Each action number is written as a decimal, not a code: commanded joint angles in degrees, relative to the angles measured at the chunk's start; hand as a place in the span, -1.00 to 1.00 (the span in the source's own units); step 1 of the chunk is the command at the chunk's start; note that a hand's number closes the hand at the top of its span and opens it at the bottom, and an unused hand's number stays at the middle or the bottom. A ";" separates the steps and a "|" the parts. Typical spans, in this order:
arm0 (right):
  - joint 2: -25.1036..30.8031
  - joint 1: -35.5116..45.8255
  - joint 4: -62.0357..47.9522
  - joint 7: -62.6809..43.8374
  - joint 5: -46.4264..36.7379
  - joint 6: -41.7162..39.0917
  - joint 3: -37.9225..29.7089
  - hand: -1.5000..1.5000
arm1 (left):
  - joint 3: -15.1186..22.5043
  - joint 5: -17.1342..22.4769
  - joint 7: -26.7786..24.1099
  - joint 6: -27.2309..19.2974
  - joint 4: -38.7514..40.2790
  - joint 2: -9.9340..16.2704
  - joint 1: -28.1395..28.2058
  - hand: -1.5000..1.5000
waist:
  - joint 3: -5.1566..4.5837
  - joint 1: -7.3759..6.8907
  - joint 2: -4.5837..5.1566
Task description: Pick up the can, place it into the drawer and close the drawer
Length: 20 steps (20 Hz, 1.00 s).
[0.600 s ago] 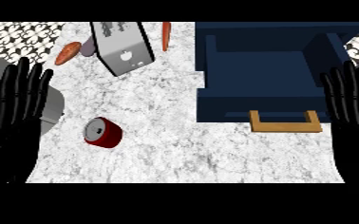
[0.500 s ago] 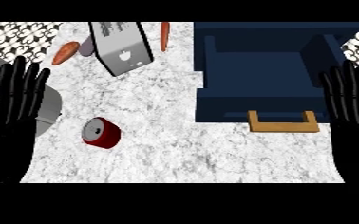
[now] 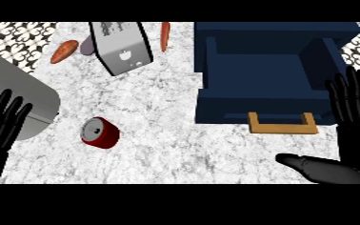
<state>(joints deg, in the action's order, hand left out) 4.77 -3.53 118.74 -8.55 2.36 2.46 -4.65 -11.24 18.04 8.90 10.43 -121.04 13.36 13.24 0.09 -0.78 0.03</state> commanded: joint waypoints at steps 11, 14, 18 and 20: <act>-1.10 -4.06 1.15 -1.48 -1.55 -0.62 0.13 -1.00 | -9.26 9.16 12.40 3.15 -2.41 1.17 -0.69 -1.00 | -0.08 0.81 -0.07; -1.31 -3.02 0.45 -1.20 -0.88 -0.83 -0.25 -1.00 | -9.48 6.39 7.92 6.75 4.20 0.47 -1.68 -1.00 | -0.09 0.80 -0.06; -1.42 -2.68 -2.76 2.03 0.17 -1.48 -1.83 -1.00 | -2.98 -4.22 3.27 4.71 10.74 -3.71 -5.20 -1.00 | -0.09 1.08 0.03; -0.04 -4.10 4.59 -4.89 -0.24 -1.42 -1.66 -1.00 | -3.91 -0.98 6.29 6.24 4.81 -4.38 0.38 -1.00 | -0.10 0.80 -0.10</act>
<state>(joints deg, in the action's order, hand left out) 4.37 -6.45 118.45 -9.01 2.37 0.89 -6.63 -15.56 18.15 15.03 15.55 -116.69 9.93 12.30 0.01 0.07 -0.01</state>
